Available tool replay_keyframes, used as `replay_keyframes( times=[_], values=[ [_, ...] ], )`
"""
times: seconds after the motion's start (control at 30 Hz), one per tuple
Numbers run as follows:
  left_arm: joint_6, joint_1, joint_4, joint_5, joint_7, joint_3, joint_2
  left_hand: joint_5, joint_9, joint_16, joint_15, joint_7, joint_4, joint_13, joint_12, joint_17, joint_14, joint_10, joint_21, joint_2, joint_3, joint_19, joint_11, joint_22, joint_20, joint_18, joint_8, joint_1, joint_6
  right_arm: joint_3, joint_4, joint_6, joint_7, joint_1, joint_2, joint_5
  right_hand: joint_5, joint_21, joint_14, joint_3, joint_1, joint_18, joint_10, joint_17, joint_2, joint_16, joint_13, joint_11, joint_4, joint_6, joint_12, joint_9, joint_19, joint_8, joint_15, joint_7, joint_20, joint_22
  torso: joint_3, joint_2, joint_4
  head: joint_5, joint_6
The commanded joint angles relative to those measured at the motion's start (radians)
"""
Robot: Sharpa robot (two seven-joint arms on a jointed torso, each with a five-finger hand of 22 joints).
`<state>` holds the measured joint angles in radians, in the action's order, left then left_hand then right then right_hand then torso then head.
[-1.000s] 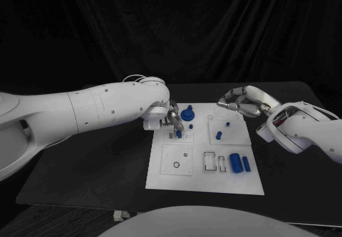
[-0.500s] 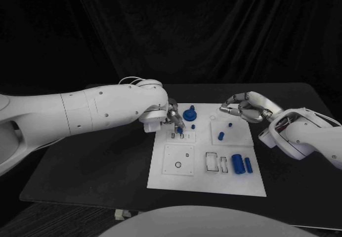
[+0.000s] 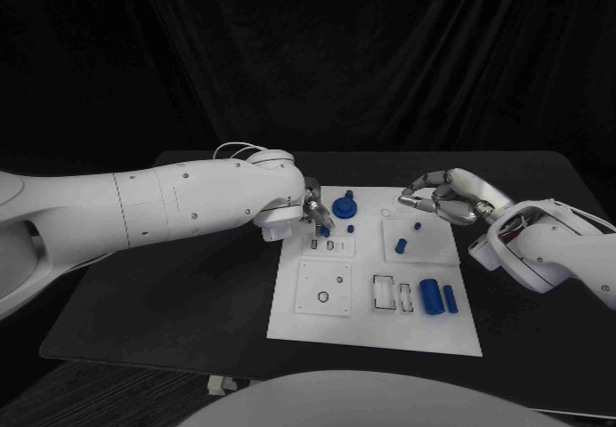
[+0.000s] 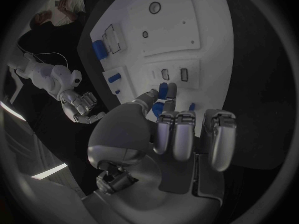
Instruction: Assemble the parts on the task board
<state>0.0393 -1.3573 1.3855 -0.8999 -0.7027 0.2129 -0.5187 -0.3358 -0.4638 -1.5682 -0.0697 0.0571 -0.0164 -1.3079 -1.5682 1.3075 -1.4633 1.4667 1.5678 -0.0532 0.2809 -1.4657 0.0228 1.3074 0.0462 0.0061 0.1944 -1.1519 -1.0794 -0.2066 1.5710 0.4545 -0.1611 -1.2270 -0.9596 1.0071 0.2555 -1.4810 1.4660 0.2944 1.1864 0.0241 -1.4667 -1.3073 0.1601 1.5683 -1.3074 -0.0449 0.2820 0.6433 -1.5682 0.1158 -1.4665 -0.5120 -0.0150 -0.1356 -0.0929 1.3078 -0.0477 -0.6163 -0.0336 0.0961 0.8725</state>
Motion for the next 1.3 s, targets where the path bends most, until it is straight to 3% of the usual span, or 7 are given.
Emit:
replay_keyframes(
  times=[0.03,0.23,0.57,0.83,1.3],
  values=[
    [-0.017,0.004,-0.004,-0.019,-0.023,-0.001,0.009,0.002,-0.002,-0.003,-0.006,-0.005,0.005,-0.263,-0.003,0.263,-0.107,0.104,0.003,0.001,0.015,-0.105,0.002,0.263,-0.007,-0.006,-0.003,0.011,-0.002,0.001,0.0,0.014,0.0,0.004,0.002,0.003,0.004,0.006,0.105,0.004,0.012,0.006,-0.104,-0.263,0.003,0.003,-0.263,-0.005,-0.001,-0.002,-0.003,-0.001,-0.031,-0.003,0.004,-0.002,-0.007,0.222,0.0003,0.0,-0.0011,0.001,0.0],
    [0.01,0.007,-0.014,-0.013,-0.025,-0.001,0.021,0.003,-0.002,-0.003,-0.006,-0.005,0.003,-0.263,-0.003,0.263,-0.107,0.104,0.003,0.001,0.016,-0.105,0.002,0.263,-0.007,-0.006,-0.003,0.012,-0.003,0.001,0.0,0.013,0.0,0.004,0.002,0.003,0.004,0.006,0.105,0.004,0.012,0.006,-0.104,-0.263,0.003,0.003,-0.263,-0.005,-0.001,-0.002,-0.003,-0.001,-0.031,-0.003,0.004,-0.002,-0.007,0.222,0.0008,0.003,-0.0016,-0.001,0.0],
    [0.037,0.017,-0.017,-0.003,-0.029,-0.001,0.028,0.005,-0.003,-0.003,-0.007,-0.005,-0.005,-0.263,-0.003,0.263,-0.107,0.104,0.003,0.002,0.022,-0.105,0.003,0.263,-0.008,-0.006,-0.006,0.014,-0.001,0.001,-0.001,0.011,0.0,0.005,0.002,0.003,0.005,0.007,0.105,0.004,0.014,0.006,-0.104,-0.263,0.003,0.003,-0.263,-0.005,-0.001,-0.002,-0.003,-0.001,-0.031,-0.003,0.004,-0.002,-0.007,0.222,0.0016,-0.001,0.0008,0.007,0.0],
    [0.044,0.03,-0.011,-0.003,-0.03,-0.001,0.025,0.004,-0.003,-0.003,-0.007,-0.005,-0.009,-0.263,-0.003,0.263,-0.107,0.104,0.003,0.002,0.025,-0.105,0.003,0.263,-0.008,-0.006,-0.007,0.015,0.0,0.001,-0.001,0.011,0.0,0.006,0.004,0.003,0.005,0.007,0.105,0.004,0.016,0.007,-0.104,-0.263,0.003,0.003,-0.263,-0.005,-0.002,-0.002,-0.003,-0.001,-0.031,-0.003,0.004,-0.003,-0.007,0.222,0.001,-0.001,0.0,0.009,0.0],
    [0.046,0.036,-0.017,-0.017,-0.03,-0.001,0.026,0.013,-0.004,-0.003,-0.006,-0.003,-0.022,-0.263,-0.003,0.263,-0.107,0.104,0.003,0.009,0.027,-0.105,0.002,0.263,-0.009,-0.006,-0.012,0.024,0.003,0.001,-0.002,0.013,-0.001,0.007,0.005,0.003,0.009,0.007,0.105,0.004,0.022,0.007,-0.104,-0.263,0.003,0.003,-0.263,-0.005,-0.002,-0.003,-0.003,-0.002,-0.031,-0.003,0.004,-0.003,-0.007,0.222,0.0021,-0.001,-0.0006,0.006,0.0]
  ],
)
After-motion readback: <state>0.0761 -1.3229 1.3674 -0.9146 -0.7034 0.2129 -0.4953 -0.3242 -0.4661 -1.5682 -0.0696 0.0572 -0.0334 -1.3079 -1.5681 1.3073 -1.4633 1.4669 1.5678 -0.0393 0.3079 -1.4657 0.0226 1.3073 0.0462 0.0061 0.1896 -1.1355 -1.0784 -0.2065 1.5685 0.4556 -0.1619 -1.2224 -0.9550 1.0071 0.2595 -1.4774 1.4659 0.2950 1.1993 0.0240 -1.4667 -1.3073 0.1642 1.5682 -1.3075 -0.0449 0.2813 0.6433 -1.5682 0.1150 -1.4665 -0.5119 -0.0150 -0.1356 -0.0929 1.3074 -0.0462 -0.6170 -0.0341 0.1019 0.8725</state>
